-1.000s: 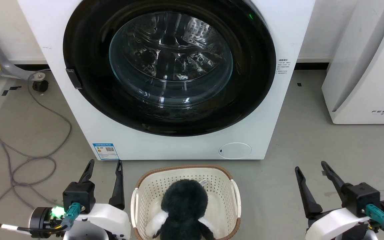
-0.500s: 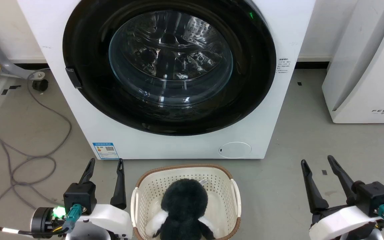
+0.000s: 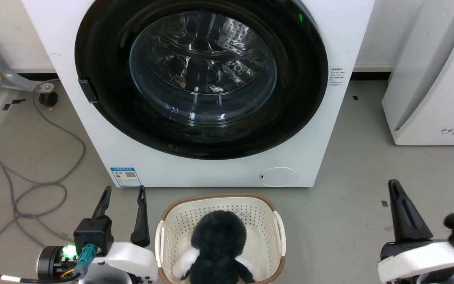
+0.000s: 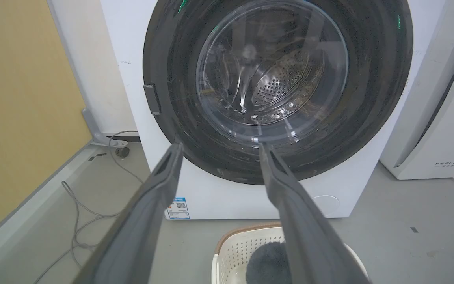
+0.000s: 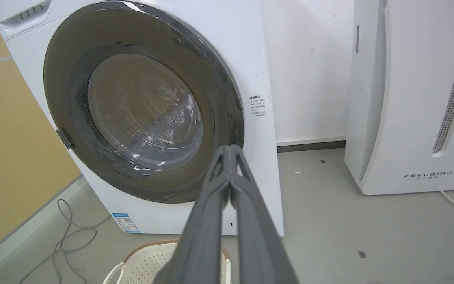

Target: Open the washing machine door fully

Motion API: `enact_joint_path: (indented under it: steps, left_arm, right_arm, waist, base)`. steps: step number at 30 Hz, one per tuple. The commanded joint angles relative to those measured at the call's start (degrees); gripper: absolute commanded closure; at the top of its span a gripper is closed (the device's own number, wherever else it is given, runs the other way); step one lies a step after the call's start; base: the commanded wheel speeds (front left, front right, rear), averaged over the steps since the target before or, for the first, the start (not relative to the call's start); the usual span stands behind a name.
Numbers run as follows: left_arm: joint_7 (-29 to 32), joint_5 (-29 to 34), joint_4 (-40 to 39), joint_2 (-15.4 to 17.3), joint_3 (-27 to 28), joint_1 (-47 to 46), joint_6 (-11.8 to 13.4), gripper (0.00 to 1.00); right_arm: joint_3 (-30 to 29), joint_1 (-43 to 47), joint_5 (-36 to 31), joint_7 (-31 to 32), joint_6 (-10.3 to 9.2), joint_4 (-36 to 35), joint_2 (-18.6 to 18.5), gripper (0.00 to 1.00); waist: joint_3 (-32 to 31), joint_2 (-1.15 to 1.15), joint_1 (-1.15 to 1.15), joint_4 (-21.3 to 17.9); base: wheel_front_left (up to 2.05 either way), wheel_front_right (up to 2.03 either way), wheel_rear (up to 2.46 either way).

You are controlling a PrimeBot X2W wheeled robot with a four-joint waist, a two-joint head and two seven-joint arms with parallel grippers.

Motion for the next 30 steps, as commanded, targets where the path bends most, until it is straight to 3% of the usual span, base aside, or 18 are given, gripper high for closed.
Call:
enact_joint_path:
  steps: [1,14,30]
  left_arm:
    - [-0.55,-0.19,0.06,0.01,-0.23,0.08,0.31,0.0]
    - [-2.11,-0.48,0.02,0.01,-0.88,-0.39,1.09,0.0]
    - [-4.02,-0.63,-0.52,0.01,-1.66,-2.76,1.85,0.0]
  right_arm:
    - [-0.37,-0.32,2.54,-0.51,0.01,0.07,0.02,1.0]
    - [-1.3,-2.66,33.09,-2.06,0.02,2.75,0.03,1.0]
    - [-5.84,-10.78,51.29,0.67,0.02,5.8,-1.15,1.0]
  waist:
    - [0.04,0.0,0.0,0.03]
    - [1.05,0.0,0.0,0.73]
    - [5.43,0.0,0.0,2.18]
  base:
    - [0.0,0.0,0.0]
    - [0.0,0.0,0.0]
    - [0.0,0.0,0.0]
